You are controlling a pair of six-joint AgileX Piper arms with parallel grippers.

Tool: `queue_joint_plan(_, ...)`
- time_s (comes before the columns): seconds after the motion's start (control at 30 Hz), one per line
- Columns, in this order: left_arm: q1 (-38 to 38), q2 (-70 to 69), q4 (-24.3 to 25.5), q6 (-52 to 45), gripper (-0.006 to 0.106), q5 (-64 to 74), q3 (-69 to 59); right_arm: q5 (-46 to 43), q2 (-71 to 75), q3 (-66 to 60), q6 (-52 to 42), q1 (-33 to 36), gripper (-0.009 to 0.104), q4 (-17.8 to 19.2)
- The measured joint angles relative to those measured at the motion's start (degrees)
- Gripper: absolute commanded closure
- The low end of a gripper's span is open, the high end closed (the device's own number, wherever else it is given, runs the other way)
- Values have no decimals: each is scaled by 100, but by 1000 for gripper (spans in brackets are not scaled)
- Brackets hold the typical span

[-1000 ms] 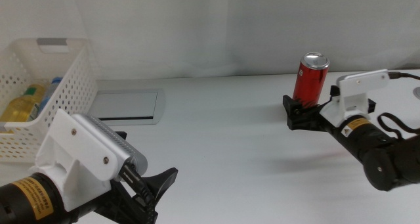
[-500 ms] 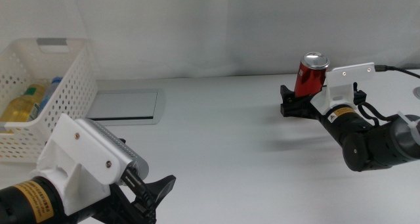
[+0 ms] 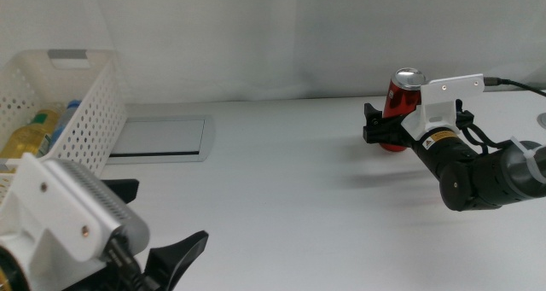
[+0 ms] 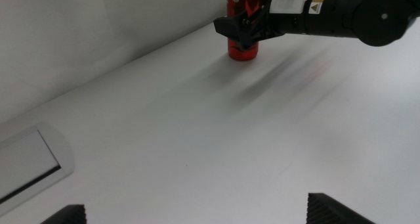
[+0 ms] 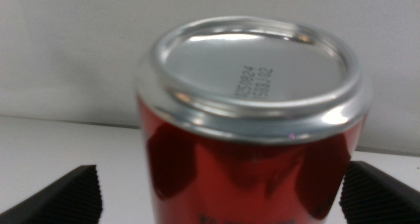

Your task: Use arms to grab the bottles and put them into the dustbin to the left of the table.

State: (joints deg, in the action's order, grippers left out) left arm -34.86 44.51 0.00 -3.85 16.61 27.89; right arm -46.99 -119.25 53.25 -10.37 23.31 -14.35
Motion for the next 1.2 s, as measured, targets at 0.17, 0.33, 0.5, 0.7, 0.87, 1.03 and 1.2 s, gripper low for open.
queue_joint_plan(0.17,0,-128,0,0,14,352,-13,138,-67,117,-10,-10,38,-52)
queue_joint_plan(0.33,0,-308,0,0,14,435,-148,244,-67,180,-12,-10,85,-244)
queue_joint_plan(0.5,0,-806,-30,0,14,587,-317,244,-67,180,-12,-10,97,-287)
queue_joint_plan(0.7,0,-1539,-30,0,14,918,-342,382,-7,180,-12,-10,97,-183)
queue_joint_plan(0.87,0,-1887,-30,0,14,1203,-342,1424,678,153,94,304,97,-123)
queue_joint_plan(1.03,0,-1901,-30,0,14,1227,-342,1471,1351,-191,131,892,97,-108)
queue_joint_plan(1.2,0,-1901,-30,0,14,1227,-342,1342,1709,-774,131,1724,97,-380)
